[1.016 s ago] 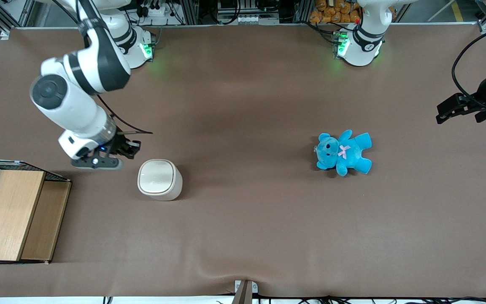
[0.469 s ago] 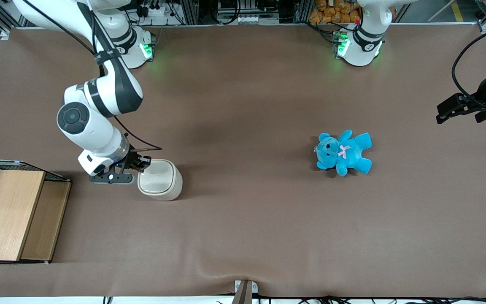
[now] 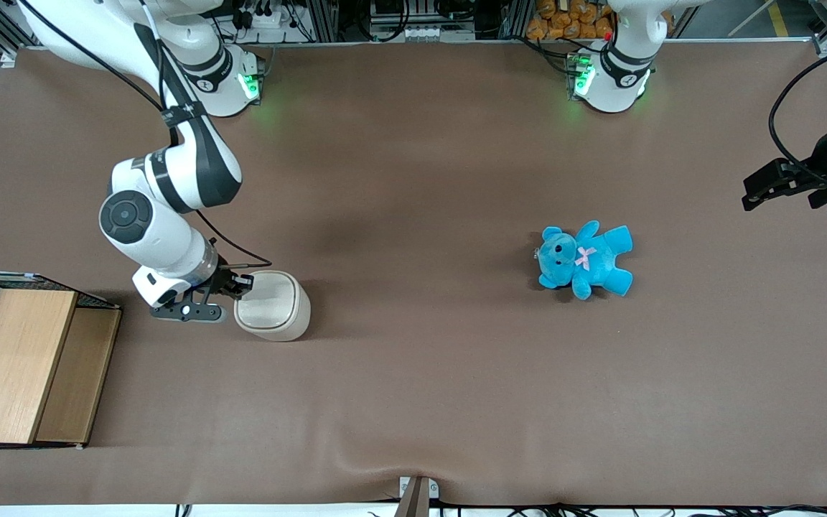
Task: Open trash can with right arm
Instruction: 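Lower the right gripper onto the trash can lid's rim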
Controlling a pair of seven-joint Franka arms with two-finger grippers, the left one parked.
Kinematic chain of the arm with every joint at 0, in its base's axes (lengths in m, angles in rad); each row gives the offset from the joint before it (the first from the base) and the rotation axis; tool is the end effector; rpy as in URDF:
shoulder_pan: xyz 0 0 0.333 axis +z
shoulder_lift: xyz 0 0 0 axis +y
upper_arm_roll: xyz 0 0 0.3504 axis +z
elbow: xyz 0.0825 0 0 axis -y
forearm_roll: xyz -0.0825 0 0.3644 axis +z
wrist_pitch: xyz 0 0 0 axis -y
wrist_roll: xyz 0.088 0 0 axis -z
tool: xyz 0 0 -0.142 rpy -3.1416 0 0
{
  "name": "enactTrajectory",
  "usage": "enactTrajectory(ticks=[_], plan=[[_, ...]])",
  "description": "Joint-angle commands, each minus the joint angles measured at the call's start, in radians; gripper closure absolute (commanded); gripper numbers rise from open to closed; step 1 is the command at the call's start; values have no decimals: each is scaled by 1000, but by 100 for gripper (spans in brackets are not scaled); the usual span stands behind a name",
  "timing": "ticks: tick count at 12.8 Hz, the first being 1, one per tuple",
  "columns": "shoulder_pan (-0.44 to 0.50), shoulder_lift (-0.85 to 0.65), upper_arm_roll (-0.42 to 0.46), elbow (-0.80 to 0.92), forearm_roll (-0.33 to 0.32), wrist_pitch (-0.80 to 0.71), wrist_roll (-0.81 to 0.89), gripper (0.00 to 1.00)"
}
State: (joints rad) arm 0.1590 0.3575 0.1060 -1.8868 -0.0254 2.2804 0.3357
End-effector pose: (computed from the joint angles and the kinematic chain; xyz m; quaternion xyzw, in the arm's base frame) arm 0.6087 0.1596 0.3320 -0.9993 0.0309 -0.0157 0.0139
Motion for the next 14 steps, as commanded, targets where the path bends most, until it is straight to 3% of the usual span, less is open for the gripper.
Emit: enactTrajectory(ticks=[1,10,12,14], plan=[[20,9,-9,-5,-30,30,29,100],[47,49,-40,-31,-33,103,31,100],[39,22,-48,-11,-15,53,23,100],[36,-20,-46,47,-5,-97,26,95]])
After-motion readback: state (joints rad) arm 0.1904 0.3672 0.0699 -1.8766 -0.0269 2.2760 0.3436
